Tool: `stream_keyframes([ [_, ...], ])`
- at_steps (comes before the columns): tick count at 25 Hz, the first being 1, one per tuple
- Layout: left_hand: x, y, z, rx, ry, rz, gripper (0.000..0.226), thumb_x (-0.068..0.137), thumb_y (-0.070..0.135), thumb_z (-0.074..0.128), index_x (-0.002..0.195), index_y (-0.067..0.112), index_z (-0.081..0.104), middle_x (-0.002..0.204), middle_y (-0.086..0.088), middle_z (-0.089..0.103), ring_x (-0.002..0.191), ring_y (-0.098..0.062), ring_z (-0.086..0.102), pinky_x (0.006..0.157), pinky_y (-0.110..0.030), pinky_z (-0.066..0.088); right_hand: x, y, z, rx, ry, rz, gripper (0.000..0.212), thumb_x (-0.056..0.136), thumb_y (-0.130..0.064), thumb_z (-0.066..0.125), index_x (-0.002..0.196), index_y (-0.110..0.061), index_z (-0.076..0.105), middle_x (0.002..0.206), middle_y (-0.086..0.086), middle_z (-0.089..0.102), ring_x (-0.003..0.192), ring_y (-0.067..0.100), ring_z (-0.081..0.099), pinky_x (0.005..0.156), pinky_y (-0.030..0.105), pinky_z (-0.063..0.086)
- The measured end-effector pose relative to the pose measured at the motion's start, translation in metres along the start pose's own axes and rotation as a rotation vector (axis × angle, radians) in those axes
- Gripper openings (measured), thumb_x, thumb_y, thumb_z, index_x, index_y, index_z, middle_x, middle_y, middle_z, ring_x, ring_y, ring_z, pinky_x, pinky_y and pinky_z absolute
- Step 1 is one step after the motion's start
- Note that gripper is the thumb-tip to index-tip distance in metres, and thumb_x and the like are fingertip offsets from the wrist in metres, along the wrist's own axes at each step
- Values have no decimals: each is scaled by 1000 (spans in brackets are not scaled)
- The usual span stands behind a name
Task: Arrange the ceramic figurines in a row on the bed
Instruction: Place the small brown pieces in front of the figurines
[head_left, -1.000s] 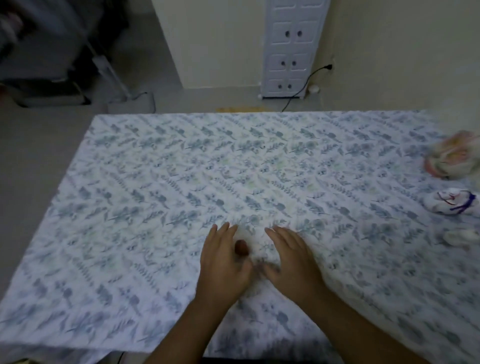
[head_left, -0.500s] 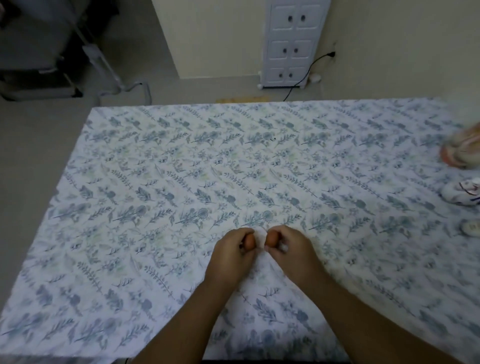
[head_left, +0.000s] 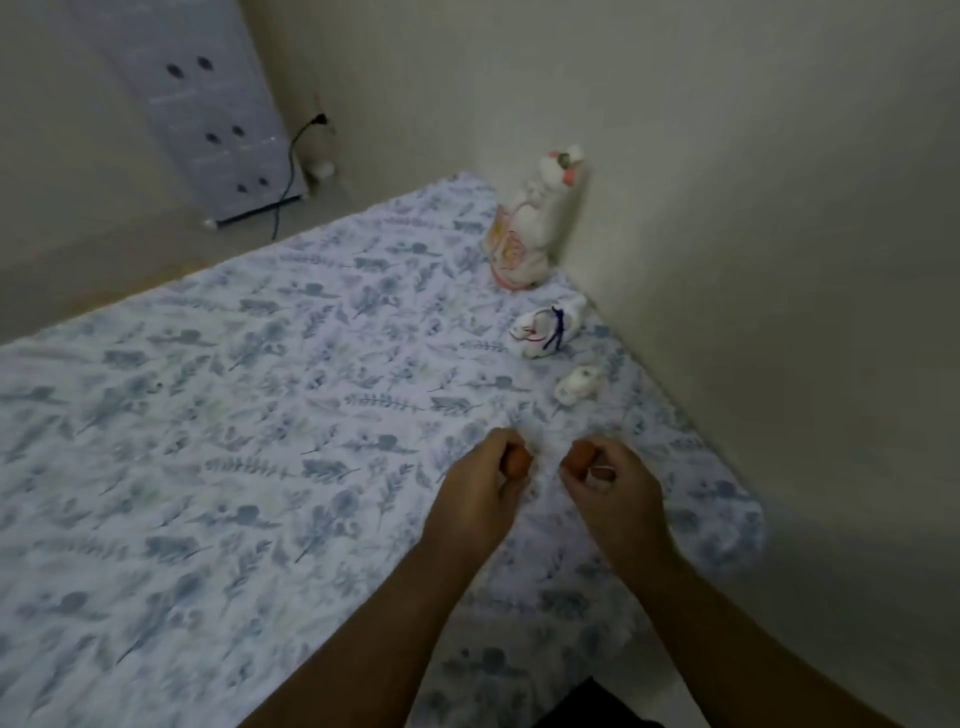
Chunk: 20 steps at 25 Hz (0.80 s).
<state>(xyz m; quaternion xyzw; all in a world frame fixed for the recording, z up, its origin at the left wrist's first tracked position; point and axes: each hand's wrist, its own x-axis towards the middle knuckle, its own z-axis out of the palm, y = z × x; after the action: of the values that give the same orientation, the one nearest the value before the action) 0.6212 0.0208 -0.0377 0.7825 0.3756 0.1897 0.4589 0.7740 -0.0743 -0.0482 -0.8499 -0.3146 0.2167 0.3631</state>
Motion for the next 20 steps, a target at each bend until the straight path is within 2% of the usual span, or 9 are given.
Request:
stream_keyframes([
  [2,37,21,38,2,-46,91,16,91,5,63,103,14,59,97,-2,66,88,-15,63,78,-28,52,22,25,-23,-13,93,35,10,86,-21,76,91,-19,68,94,2,68,89,18,63,76,28,53],
  [3,53,31,57,0,-67,129,17,90,4,64,104,13,60,98,-3,66,89,-16,62,79,-29,52,30,38,-33,0,138,46,8,87,-21,75,91,-20,67,93,3,68,88,19,64,76,26,52],
  [6,87,44,104,-12,-116,195,25,86,0,68,109,9,64,105,-8,68,95,-19,62,83,-28,51,41,62,-53,82,210,128,5,90,-22,72,93,-23,68,90,0,70,84,16,66,66,6,43],
  [8,100,44,122,2,-120,203,28,83,-1,70,110,8,66,105,-9,70,95,-19,63,83,-26,50,42,73,-60,141,170,172,8,92,-26,71,96,-32,67,91,-6,70,84,4,66,63,4,44],
  [10,103,40,128,0,-110,199,24,85,0,71,107,8,67,102,-7,72,91,-12,61,80,-14,46,40,78,-59,170,141,146,18,91,-24,73,93,-39,63,91,-11,69,84,-9,62,67,2,45],
  [12,102,37,128,-14,-101,172,25,86,5,72,110,9,67,104,-3,72,88,-3,57,77,0,38,39,80,-58,148,169,105,22,89,-17,75,91,-35,62,88,-9,68,81,-15,60,69,1,44],
  [14,101,36,126,1,-114,122,33,85,10,75,116,11,65,105,1,71,87,2,54,74,3,37,39,79,-56,113,209,76,20,87,-14,76,92,-29,64,86,-5,67,80,-16,59,69,0,43],
  [17,99,35,120,49,-165,127,38,83,12,76,119,13,63,108,-4,72,88,-5,59,71,-7,40,34,80,-53,87,225,81,12,87,-16,77,93,-20,68,84,-4,66,76,-4,59,68,-1,41],
  [20,91,33,112,48,-202,135,37,84,13,75,119,14,62,108,-6,73,92,-16,67,77,-22,49,19,78,-49,86,228,112,14,86,-20,77,98,-19,70,89,-1,70,84,11,65,75,15,53],
])
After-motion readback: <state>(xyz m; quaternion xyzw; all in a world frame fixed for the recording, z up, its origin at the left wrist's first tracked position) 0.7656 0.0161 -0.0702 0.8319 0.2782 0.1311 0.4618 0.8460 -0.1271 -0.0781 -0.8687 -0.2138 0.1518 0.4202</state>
